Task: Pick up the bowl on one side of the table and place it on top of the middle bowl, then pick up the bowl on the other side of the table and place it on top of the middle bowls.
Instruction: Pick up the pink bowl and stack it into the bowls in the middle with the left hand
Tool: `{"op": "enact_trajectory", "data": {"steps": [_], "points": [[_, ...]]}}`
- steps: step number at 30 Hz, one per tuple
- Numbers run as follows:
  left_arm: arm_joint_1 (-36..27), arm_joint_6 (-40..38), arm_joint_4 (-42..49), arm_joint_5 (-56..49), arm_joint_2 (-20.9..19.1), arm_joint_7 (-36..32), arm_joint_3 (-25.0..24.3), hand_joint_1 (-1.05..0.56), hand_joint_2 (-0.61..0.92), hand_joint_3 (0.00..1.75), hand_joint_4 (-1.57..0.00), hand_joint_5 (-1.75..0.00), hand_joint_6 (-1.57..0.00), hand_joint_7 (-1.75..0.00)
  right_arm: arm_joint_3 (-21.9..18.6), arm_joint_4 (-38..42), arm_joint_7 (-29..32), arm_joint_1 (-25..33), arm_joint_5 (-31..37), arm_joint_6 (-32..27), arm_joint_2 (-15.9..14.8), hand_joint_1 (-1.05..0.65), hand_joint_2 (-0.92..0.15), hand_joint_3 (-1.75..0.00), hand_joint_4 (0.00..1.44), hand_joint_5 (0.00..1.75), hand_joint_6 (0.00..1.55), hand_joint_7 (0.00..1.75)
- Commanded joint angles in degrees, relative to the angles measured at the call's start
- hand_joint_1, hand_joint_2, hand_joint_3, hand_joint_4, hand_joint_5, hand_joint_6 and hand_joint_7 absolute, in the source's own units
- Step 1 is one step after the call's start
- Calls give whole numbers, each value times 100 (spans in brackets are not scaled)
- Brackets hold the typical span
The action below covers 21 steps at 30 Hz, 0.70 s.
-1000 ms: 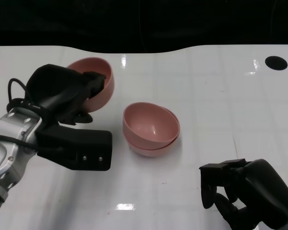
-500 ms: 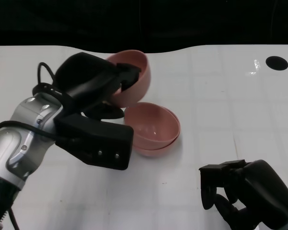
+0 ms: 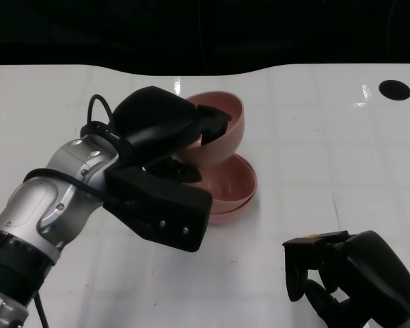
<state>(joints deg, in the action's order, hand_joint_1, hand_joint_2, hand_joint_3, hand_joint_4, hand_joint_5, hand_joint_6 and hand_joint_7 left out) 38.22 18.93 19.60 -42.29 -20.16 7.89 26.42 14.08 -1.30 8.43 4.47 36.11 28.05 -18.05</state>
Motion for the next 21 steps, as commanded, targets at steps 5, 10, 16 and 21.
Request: {"op": "enact_trajectory", "data": {"steps": [5, 10, 16, 21], "points": [[404, 192, 322, 15, -13, 305, 129, -28, 71, 52, -83, -175, -86, -105, 15, 31, 17, -51, 7, 9, 5, -6, -13, -163, 99, 175, 84, 160], [560, 226, 553, 3, 73, 485, 229, -26, 72, 53, -86, -175, -82, -128, 24, 74, 49, -85, 29, 29, 14, -7, -13, -163, 99, 175, 84, 161], [672, 187, 739, -93, 152, 671, 367, -25, 62, 77, -87, -175, -75, -153, 43, 21, 47, -52, 77, -35, 43, -9, -14, -163, 99, 175, 83, 161], [693, 192, 847, -144, 205, 659, 435, -23, 63, 69, -87, -175, -76, -146, 51, 7, 85, -54, 105, -16, 54, -7, -13, -161, 99, 175, 84, 161]]}}
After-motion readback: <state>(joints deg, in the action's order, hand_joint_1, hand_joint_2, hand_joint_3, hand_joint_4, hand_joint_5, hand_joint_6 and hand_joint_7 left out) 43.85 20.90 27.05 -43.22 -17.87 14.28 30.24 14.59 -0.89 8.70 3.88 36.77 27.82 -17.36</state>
